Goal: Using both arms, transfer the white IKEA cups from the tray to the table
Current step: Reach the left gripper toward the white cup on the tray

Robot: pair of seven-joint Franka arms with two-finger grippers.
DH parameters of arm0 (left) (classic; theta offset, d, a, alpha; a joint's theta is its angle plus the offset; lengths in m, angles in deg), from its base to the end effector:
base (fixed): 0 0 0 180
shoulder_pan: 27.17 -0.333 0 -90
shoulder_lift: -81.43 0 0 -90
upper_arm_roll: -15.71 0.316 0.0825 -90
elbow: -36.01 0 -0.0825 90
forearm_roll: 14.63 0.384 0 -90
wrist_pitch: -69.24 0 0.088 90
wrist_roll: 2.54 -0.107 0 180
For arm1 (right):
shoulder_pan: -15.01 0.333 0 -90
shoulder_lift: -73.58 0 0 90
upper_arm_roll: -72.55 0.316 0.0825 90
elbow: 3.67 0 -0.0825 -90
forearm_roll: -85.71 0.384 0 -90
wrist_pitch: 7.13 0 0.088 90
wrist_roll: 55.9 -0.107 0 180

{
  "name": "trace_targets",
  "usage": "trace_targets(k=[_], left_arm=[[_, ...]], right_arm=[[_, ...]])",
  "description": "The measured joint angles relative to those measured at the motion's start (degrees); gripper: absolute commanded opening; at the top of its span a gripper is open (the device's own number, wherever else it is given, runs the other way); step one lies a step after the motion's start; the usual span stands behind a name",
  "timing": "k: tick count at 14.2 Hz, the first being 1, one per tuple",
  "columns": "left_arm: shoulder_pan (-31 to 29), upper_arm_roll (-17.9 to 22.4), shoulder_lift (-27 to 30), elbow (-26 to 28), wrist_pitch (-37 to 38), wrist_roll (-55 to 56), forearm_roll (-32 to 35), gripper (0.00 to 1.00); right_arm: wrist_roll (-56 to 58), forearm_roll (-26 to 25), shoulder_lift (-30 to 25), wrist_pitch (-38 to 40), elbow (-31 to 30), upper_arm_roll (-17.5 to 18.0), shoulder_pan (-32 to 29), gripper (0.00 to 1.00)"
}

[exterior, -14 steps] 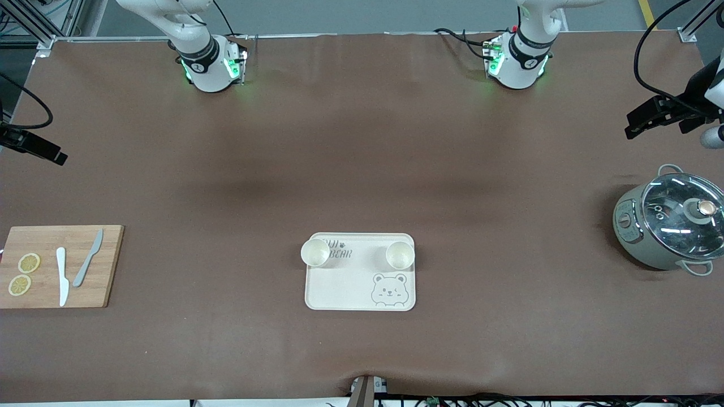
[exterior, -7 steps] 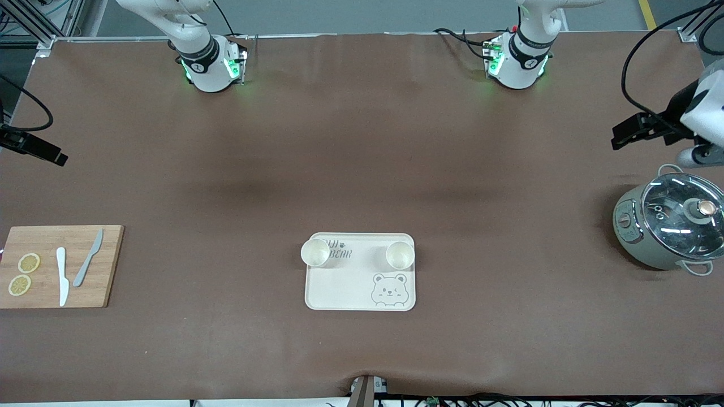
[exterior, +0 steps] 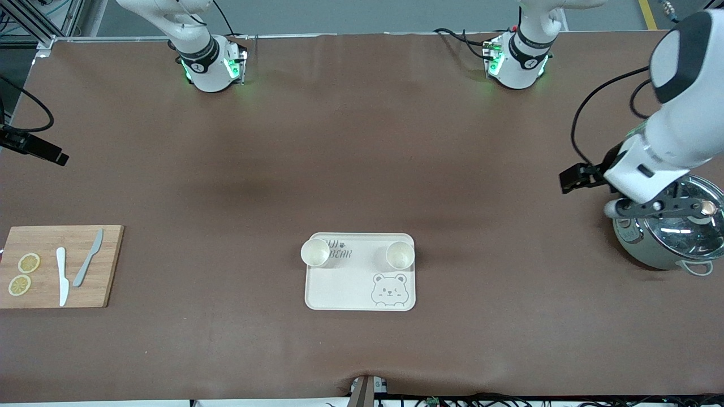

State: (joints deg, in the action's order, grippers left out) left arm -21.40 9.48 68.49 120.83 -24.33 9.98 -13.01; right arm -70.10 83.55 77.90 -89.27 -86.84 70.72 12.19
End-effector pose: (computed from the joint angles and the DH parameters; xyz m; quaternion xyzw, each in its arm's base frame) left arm 0.6108 -0.1200 0.5400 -0.9993 -0.0041 0.0347 0.0095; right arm 0.5616 -0.0494 0.6265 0.9849 -0.1652 -0.0448 0.0238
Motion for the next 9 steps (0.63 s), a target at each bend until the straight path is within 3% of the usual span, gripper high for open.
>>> trace_targets(k=[9], left_arm=[[7.1, -0.1, -9.9, -0.1, -8.3, 7.3, 0.0, 1.0]], right_arm=[[0.0, 0.0, 0.0, 0.3, 0.0, 0.3, 0.1, 1.0]])
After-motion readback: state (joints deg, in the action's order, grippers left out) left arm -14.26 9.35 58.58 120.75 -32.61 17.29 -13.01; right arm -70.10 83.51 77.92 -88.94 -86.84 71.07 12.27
